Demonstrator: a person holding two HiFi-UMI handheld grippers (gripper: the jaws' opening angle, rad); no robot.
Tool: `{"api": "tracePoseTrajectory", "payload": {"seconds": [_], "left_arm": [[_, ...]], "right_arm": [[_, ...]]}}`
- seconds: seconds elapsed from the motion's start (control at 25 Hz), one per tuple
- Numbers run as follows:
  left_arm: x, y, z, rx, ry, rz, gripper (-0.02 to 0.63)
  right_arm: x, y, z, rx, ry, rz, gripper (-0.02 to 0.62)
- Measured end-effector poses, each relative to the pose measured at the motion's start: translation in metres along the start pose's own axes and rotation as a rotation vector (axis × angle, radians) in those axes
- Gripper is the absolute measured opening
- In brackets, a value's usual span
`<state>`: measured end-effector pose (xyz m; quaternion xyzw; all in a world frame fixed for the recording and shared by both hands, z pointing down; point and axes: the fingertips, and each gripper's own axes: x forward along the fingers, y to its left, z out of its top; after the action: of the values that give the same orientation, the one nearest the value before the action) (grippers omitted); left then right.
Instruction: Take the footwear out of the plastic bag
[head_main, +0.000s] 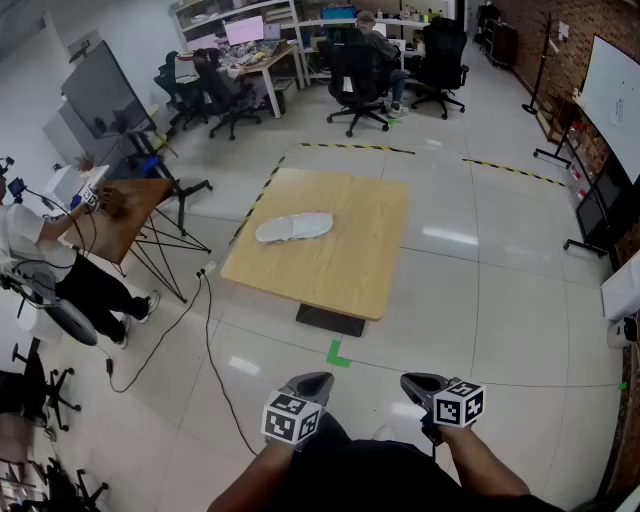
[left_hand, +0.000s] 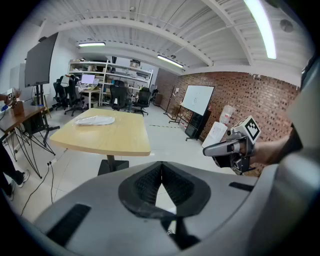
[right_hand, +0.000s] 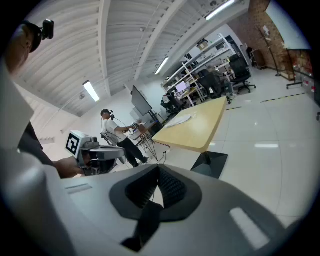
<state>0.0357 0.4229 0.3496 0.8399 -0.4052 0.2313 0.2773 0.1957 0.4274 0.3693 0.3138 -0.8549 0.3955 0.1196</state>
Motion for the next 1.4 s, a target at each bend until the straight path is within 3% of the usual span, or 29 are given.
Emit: {"api": "tracePoseTrajectory", "payload": {"seconds": [0.24,0.48,0.76,0.88,1.0,1.24,1.4], "left_arm": [[0.036,0.024,0.005,0.002,0.041,-0.006,0.008],[0.097,0.083,0.055,0.021,0.02,-0.051,0.008],[0.165,0.222,0.16,0.163,0.002,-0.076,0.009],[0.19,0.29,0.21,0.236,-0.032,-0.032,0.015],[0.223,0.355,0.243,0.313,0.019,0.041,0.06],[0.28,0.412,0.244,0.397,0.18,0.07,0.106],[0.298,0.418,0.237,0.413,0.212,0.075,0.106]], "right_arm": [[0.014,-0.045,0.02,0.047,-0.037,-0.026,0.003],[0.061,-0.073,0.076,0.013,-0.037,-0.057,0.003],[0.143,-0.117,0.155,0.003,-0.006,-0.168,0.003],[0.177,-0.135,0.186,0.017,-0.017,-0.208,0.003],[0.214,-0.137,0.222,0.006,-0.043,-0.203,0.003],[0.271,-0.142,0.267,0.019,-0.055,-0.141,0.006],[0.308,-0.166,0.287,0.044,-0.054,-0.097,0.029]]}}
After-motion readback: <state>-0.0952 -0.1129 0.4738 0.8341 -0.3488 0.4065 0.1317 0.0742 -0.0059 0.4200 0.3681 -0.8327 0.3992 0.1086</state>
